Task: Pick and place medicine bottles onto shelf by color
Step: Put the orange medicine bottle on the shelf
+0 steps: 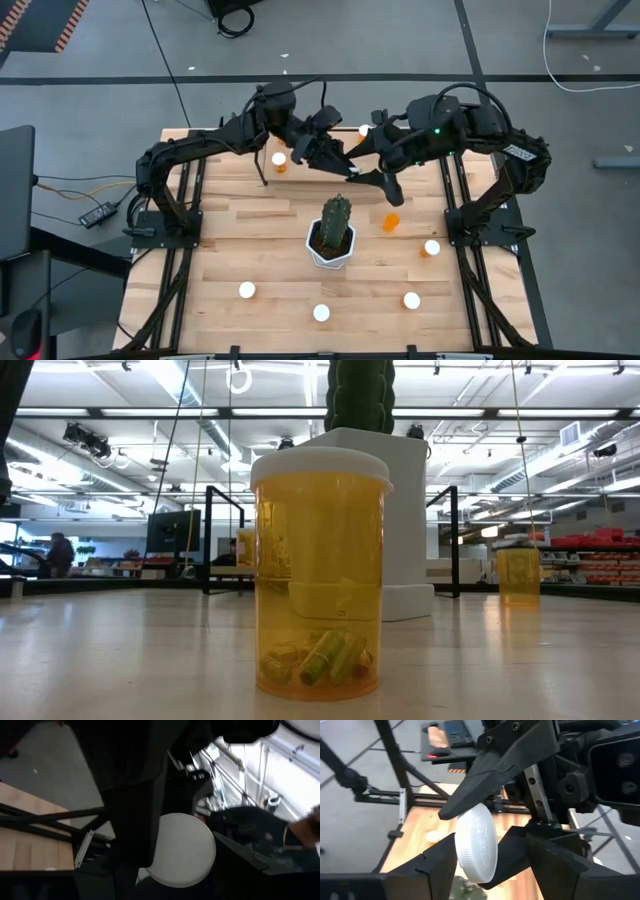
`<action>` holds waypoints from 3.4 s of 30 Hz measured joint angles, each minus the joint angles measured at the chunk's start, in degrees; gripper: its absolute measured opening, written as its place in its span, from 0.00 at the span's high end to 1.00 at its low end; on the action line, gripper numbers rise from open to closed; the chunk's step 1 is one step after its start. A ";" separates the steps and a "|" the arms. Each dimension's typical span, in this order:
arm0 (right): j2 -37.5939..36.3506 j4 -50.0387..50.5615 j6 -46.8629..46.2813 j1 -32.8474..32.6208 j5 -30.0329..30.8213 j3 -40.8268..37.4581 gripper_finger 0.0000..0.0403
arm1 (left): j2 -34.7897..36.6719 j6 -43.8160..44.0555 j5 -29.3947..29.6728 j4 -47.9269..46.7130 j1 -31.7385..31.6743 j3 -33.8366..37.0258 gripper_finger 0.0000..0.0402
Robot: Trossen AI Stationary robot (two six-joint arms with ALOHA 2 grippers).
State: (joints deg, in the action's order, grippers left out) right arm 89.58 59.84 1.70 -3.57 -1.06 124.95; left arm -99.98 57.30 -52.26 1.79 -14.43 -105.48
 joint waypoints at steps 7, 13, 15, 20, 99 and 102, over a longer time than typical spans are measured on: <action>-0.28 -0.60 -0.20 0.00 7.55 0.00 0.47 | 0.00 1.39 0.50 0.19 -0.30 -0.01 0.44; -0.68 -0.74 -1.08 0.00 13.04 0.00 0.57 | 0.02 3.64 5.48 1.04 -1.30 -0.01 0.45; -0.70 -0.93 -1.82 0.00 14.76 0.00 0.61 | 0.02 4.68 6.37 1.74 -1.88 -0.01 0.45; -0.70 -0.93 -2.98 -0.02 18.43 0.00 0.75 | 0.02 5.51 8.13 1.91 -3.01 -0.01 0.44; 0.52 -11.48 7.64 -0.33 51.78 -0.04 0.97 | -0.85 12.89 55.14 15.64 2.33 -0.14 0.12; 0.52 -11.54 7.92 -0.35 51.78 -0.03 0.97 | -0.85 13.09 55.64 15.15 2.33 -0.10 0.16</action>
State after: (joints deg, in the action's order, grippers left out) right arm 90.11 48.30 9.63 -3.92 50.72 124.92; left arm -100.84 70.40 3.38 16.94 -12.10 -105.58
